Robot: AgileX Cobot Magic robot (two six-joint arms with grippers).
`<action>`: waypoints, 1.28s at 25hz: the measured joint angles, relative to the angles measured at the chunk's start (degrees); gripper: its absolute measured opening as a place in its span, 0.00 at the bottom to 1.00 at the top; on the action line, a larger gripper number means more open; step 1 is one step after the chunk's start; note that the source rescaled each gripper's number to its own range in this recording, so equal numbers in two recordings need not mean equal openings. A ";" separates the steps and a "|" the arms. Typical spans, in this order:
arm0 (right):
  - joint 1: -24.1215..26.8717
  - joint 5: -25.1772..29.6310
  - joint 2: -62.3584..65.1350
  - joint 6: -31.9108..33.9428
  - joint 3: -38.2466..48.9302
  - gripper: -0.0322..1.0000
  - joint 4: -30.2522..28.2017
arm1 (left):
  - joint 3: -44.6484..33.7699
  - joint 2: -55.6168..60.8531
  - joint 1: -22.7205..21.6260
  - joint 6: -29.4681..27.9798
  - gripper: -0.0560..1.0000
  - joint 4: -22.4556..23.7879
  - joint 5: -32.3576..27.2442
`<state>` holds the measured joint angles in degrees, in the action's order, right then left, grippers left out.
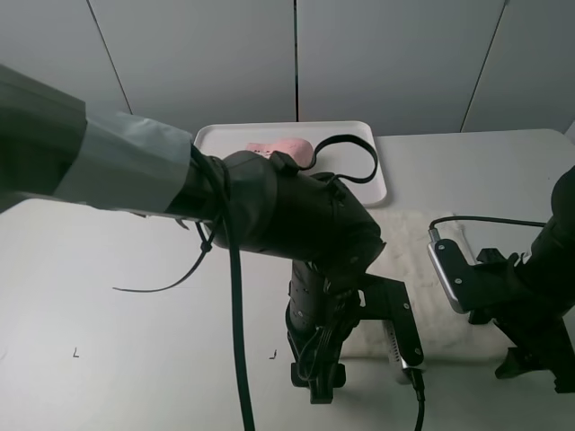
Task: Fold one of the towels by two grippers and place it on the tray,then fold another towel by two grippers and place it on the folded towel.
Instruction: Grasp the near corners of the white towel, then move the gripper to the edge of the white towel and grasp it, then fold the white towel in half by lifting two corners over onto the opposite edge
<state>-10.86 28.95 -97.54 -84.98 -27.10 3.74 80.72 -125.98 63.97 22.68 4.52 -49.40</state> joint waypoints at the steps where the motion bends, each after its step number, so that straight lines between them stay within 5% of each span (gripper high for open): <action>1: 0.00 -1.82 0.00 0.13 0.28 0.51 -0.38 | 0.00 0.00 0.00 0.00 0.98 0.00 0.00; 7: -0.10 -4.51 0.00 0.25 0.51 0.07 -2.49 | 0.00 0.00 0.00 0.00 0.98 0.00 0.00; 15: -0.10 -4.56 0.00 0.25 0.51 0.04 -2.70 | 0.00 -0.04 0.00 -0.97 0.95 0.76 0.26; 27: -0.10 -4.65 0.00 0.25 0.51 0.04 -2.70 | 0.00 -0.04 0.00 -6.18 0.11 1.90 3.97; 32: -0.10 -4.65 0.34 0.46 0.62 0.04 -2.70 | 0.00 -0.04 0.00 -7.03 0.05 2.12 4.21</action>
<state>-10.96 24.30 -97.20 -84.52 -26.48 1.04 80.72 -126.02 63.97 15.64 6.64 -45.19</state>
